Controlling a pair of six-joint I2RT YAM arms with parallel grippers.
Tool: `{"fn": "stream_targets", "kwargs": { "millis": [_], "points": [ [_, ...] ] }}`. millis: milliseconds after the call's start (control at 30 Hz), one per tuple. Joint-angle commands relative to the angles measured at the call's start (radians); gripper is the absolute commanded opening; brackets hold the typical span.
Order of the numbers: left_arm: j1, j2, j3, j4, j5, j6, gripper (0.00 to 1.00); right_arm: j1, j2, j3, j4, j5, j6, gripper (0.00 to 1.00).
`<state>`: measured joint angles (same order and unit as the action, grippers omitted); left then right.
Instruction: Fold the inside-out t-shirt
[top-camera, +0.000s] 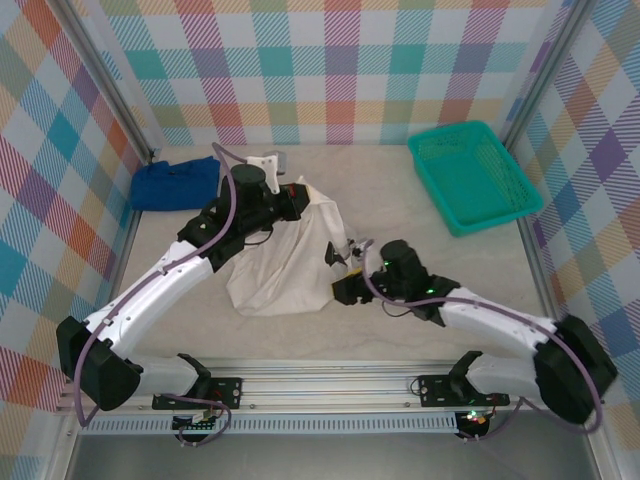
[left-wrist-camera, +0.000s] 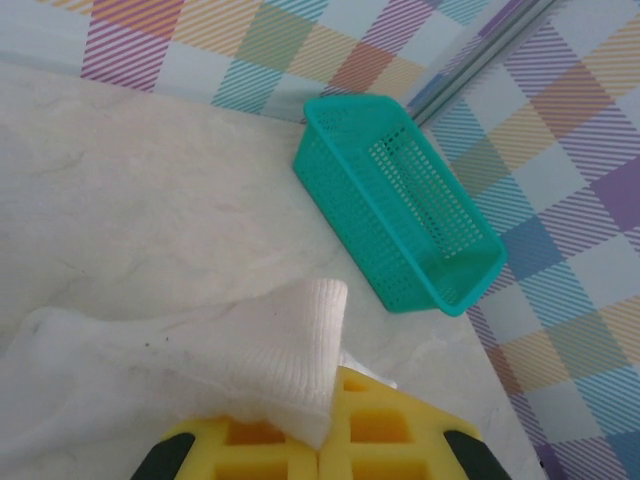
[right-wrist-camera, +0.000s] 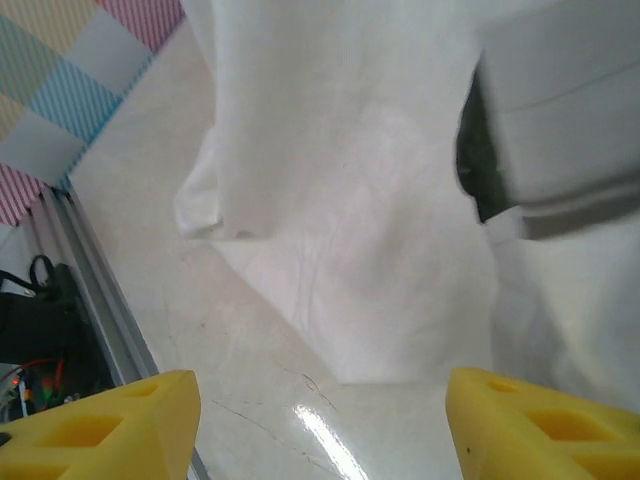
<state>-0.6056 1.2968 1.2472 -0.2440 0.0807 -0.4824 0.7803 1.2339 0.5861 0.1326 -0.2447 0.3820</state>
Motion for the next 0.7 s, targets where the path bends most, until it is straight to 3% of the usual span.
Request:
{"fn": "stream_targets", "kwargs": {
  "millis": [0, 267, 367, 400, 567, 600, 667],
  "points": [
    [0.012, -0.005, 0.042, -0.018, 0.0, 0.002, 0.0, 0.08, 0.137, 0.092, 0.196, 0.11, 0.064, 0.7],
    [0.057, -0.034, 0.075, -0.025, -0.011, 0.008, 0.0, 0.169, 0.41, 0.2, 0.131, 0.394, 0.048, 0.73],
    [0.079, -0.046, 0.092, -0.062, -0.02, 0.013, 0.0, 0.195, 0.458, 0.212, 0.099, 0.434, 0.043, 0.69],
    [0.086, -0.05, 0.096, -0.063, -0.022, 0.015, 0.0, 0.198, 0.465, 0.213, 0.097, 0.44, 0.043, 0.63],
    [0.12, -0.068, 0.107, -0.066, -0.037, 0.022, 0.0, 0.198, 0.444, 0.214, 0.094, 0.464, -0.009, 0.06],
    [0.126, -0.069, 0.112, -0.069, -0.036, 0.022, 0.0, 0.195, 0.426, 0.216, 0.084, 0.472, -0.027, 0.0],
    [0.138, -0.069, 0.127, -0.077, -0.036, 0.026, 0.0, 0.179, 0.363, 0.218, 0.047, 0.478, -0.069, 0.0]
  ]
}}
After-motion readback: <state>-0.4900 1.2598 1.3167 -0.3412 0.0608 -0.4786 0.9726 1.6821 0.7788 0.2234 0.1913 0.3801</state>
